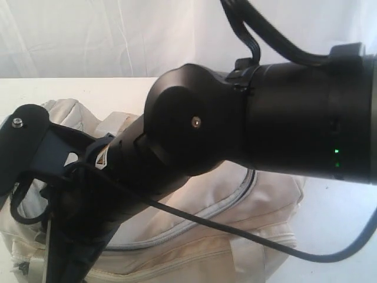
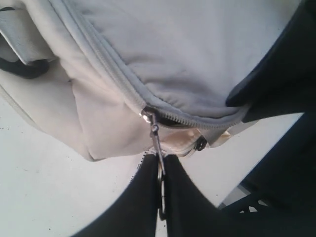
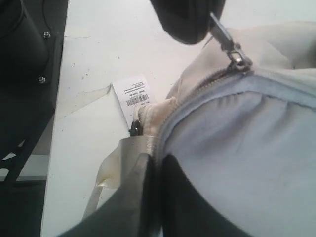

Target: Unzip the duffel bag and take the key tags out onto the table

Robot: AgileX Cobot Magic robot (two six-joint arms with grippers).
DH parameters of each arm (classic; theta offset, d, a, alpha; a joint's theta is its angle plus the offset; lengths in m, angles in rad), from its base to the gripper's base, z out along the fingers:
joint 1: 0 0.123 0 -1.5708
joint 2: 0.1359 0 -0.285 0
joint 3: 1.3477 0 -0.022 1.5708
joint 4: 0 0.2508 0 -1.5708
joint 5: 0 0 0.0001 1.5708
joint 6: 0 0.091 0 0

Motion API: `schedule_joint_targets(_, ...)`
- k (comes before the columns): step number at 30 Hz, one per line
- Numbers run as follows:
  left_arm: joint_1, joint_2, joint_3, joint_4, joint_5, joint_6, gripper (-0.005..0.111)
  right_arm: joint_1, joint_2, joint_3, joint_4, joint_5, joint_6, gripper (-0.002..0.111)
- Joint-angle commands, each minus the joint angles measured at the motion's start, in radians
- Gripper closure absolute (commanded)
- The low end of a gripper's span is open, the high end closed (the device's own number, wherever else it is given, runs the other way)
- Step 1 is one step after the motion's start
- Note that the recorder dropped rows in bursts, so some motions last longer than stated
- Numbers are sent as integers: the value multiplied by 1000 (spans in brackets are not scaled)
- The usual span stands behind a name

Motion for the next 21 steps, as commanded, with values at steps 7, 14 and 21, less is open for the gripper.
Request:
schedule_joint_targets(7,0,140,-52,72,-70,1,107,4,5,22,26,42,42,108)
schedule_joint_targets(14,0,213,-111,117,-132,-1,107,4,17,45,27,54,42,108)
schedule_joint_targets(21,10,278,-177,200,-224,-47,107,4,17,45,27,63,42,108)
